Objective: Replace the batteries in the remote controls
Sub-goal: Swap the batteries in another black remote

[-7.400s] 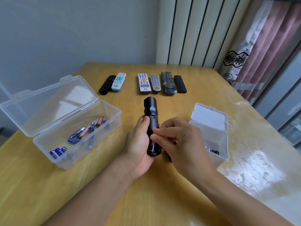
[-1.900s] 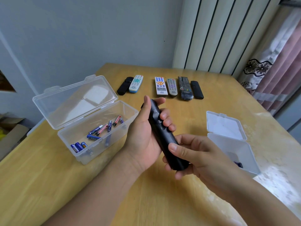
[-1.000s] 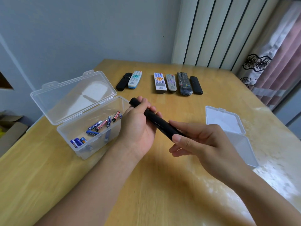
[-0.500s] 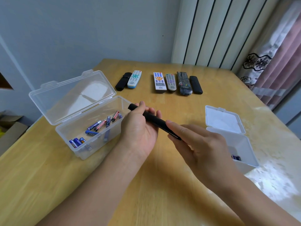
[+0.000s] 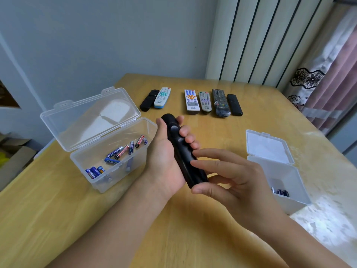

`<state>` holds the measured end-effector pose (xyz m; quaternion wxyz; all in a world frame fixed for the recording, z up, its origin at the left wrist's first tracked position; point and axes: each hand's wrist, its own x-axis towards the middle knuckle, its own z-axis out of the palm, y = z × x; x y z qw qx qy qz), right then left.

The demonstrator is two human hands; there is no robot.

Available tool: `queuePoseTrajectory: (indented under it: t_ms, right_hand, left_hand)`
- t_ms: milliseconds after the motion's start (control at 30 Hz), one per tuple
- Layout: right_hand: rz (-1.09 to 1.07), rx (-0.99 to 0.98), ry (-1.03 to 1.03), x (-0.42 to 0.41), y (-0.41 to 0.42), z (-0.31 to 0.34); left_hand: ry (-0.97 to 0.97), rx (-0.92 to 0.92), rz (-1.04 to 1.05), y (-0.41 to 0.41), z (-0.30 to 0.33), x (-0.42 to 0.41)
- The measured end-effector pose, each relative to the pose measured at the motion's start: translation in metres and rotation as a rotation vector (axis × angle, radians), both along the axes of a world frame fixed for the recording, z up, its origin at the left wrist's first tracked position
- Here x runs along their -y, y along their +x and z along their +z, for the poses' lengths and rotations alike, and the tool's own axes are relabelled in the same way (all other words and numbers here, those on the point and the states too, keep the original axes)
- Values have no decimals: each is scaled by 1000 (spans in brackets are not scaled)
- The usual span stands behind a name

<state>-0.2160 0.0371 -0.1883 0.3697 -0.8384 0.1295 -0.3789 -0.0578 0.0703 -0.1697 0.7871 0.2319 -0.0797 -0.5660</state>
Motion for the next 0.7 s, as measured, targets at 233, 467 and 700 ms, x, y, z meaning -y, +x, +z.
queuePoseTrajectory:
  t_ms: [233,467,700]
  right_hand:
    - [-111,78,-182,-1,2,-11]
    - [-256,-75,-414,6,12,0]
    - [-361,71,503,10,36,47]
  left_hand:
    - [-7,30,-57,-3,-1,-3]
    - [130,3,80,3,4,5]
    - [87,696,119,13,-6,9]
